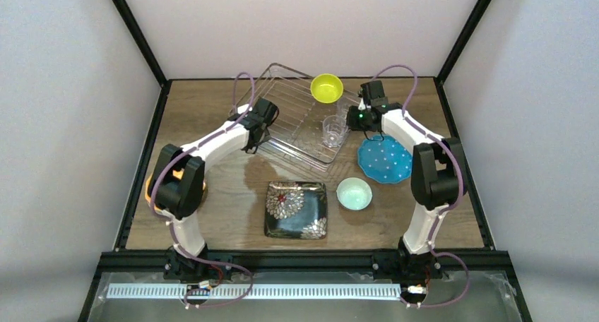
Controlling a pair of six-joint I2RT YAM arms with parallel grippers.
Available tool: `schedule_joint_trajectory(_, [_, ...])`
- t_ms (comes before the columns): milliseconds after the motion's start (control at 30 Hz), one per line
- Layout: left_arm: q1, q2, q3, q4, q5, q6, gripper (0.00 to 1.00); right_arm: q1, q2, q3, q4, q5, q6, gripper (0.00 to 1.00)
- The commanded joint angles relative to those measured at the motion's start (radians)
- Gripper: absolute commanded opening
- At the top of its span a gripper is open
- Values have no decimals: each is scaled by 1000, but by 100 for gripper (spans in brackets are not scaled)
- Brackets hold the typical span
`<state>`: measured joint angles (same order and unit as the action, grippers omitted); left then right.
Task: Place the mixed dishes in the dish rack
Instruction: Move the dish rack to the center of the board.
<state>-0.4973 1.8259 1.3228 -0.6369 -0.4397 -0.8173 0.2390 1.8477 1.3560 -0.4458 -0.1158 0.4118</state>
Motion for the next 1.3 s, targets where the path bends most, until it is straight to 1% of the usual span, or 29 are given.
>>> schedule_joint_trajectory(0, [17,38,61,63,19,29,100,35,-36,-17,-75,-81,-32,41])
schedule_joint_trajectory(167, [36,60,85,63,29,34,100,36,-56,-19,-81,-76,-32,45])
schedule_joint_trajectory(267, [47,80,107,62,33,39,100,36,-63,-17,-87,-80,-32,46])
schedule_joint_trajectory(500, [63,126,158,71,52,32,100,53,-77,-22,-103,-76,-34,46])
schedule_joint_trajectory(867, [67,188,254,57,61,33,100,120,-85,-16,-117,-54,-26,47])
schedule_joint_trajectory(1267, [75,275,393,28,74,34,100,168,-100,14,-152,-41,-28,48])
